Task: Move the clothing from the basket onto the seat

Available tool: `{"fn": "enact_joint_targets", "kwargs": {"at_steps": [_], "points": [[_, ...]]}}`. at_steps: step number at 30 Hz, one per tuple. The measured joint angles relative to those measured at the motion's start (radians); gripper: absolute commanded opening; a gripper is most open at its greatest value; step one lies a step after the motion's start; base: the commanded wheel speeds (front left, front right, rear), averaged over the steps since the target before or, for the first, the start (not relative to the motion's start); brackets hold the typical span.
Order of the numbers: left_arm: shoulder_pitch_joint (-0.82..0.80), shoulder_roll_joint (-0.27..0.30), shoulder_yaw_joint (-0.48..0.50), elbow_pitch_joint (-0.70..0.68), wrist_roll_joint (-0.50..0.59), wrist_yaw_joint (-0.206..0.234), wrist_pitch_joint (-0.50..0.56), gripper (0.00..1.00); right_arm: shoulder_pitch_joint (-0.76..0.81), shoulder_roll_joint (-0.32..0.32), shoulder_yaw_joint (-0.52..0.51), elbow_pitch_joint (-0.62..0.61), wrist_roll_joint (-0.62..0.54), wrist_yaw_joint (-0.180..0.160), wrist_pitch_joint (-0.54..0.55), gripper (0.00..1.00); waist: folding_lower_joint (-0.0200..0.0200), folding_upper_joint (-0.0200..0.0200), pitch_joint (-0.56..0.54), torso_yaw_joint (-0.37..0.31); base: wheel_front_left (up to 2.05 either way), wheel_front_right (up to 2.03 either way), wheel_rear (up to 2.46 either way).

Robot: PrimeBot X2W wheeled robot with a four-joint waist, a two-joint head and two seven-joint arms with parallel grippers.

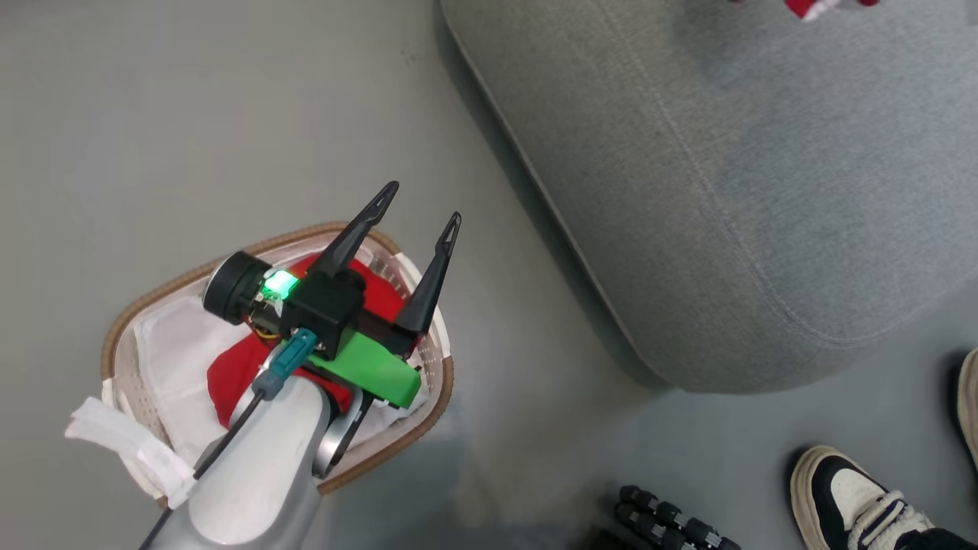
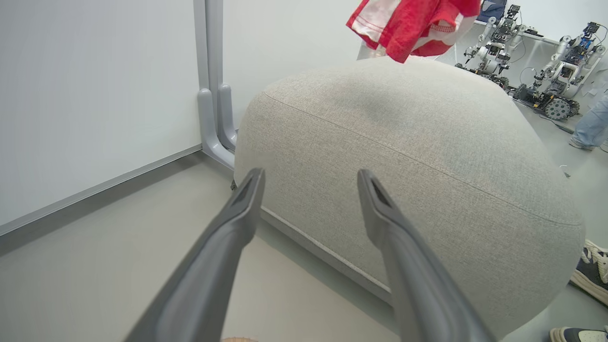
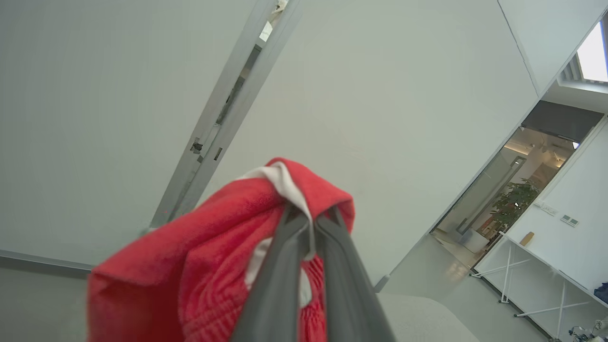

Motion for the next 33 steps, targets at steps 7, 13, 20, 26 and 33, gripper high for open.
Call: {"fn": "enact_joint_targets", "kwargs": {"at_steps": [7, 13, 20, 26, 33], "points": [[-0.048, 0.000, -0.007, -0.002, 0.000, 0.000, 0.000, 1.00, -0.092, -0.040, -0.181, 0.195, -0.076, 0.000, -0.001, 0.00, 0.0000, 0.0000, 0.083, 0.076, 0.00, 0.00, 0.00], [-0.061, 0.000, 0.004, -0.003, 0.001, 0.000, 0.000, 1.00, -0.109, -0.022, -0.360, 0.330, -0.160, 0.000, -0.001, 0.99, 0.0000, 0.0000, 0.144, 0.144, 0.00, 0.00, 0.00], [-0.062, -0.007, 0.040, 0.000, 0.001, 0.000, 0.000, 1.00, -0.015, 0.064, -0.440, 0.318, -0.187, 0.000, -0.001, 1.00, 0.0001, 0.0000, 0.185, 0.197, 0.00, 0.00, 0.00], [-0.058, -0.015, 0.060, 0.005, 0.002, 0.000, 0.000, 1.00, 0.153, 0.122, -0.456, 0.258, -0.150, 0.000, -0.001, 1.00, 0.0001, -0.0002, 0.157, 0.209, 0.00, 0.00, 0.00], [-0.014, -0.043, 0.117, 0.012, 0.002, 0.000, 0.000, 1.00, 0.347, 0.166, -0.473, 0.143, -0.087, 0.000, -0.001, 1.00, 0.0001, -0.0002, 0.089, 0.223, 0.00, 0.00, 0.00]]}}
